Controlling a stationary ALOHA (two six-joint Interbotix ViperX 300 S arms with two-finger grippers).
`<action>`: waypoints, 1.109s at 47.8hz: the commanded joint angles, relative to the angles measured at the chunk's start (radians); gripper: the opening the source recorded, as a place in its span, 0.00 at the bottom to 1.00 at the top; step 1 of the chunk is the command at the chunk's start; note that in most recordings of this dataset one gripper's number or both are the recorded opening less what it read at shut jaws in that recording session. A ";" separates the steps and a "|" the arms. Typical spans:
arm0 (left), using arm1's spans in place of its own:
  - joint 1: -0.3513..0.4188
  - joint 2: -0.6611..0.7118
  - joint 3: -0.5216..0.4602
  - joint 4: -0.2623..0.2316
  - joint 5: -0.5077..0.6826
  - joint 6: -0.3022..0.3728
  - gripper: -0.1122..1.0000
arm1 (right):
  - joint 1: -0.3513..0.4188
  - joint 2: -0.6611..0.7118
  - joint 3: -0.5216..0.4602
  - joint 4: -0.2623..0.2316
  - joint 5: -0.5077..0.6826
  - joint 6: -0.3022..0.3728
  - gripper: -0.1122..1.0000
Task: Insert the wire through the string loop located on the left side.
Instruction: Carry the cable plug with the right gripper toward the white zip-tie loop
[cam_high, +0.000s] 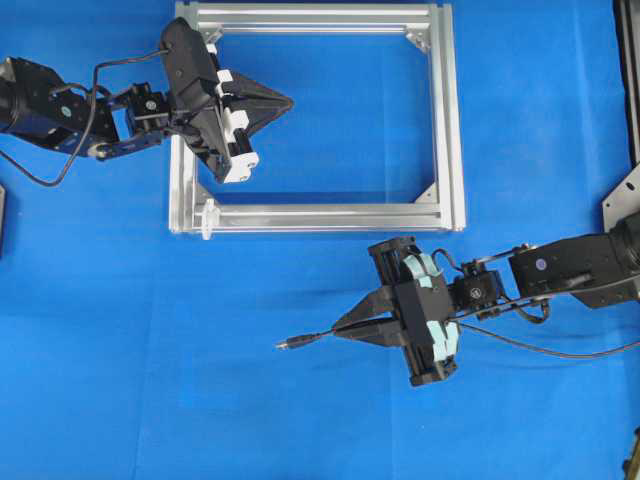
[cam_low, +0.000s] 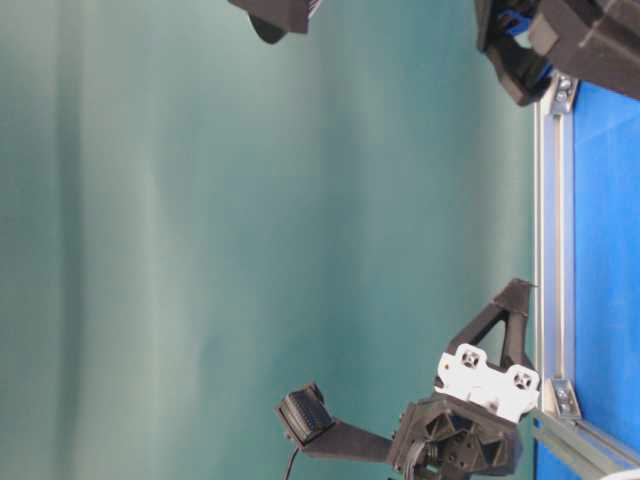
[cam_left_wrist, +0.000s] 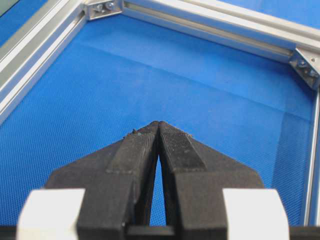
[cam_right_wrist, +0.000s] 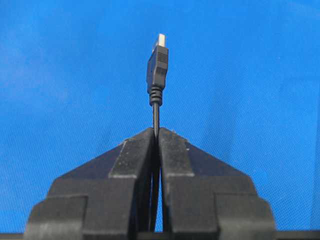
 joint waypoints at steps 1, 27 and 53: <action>-0.002 -0.032 -0.006 0.002 -0.005 -0.002 0.10 | -0.002 -0.026 -0.017 -0.002 -0.003 -0.002 0.10; -0.003 -0.035 -0.002 0.003 -0.005 -0.006 0.10 | -0.009 -0.026 -0.017 -0.002 -0.008 -0.003 0.10; -0.003 -0.037 0.002 0.003 -0.005 -0.020 0.10 | -0.232 -0.035 -0.003 -0.002 -0.009 -0.005 0.10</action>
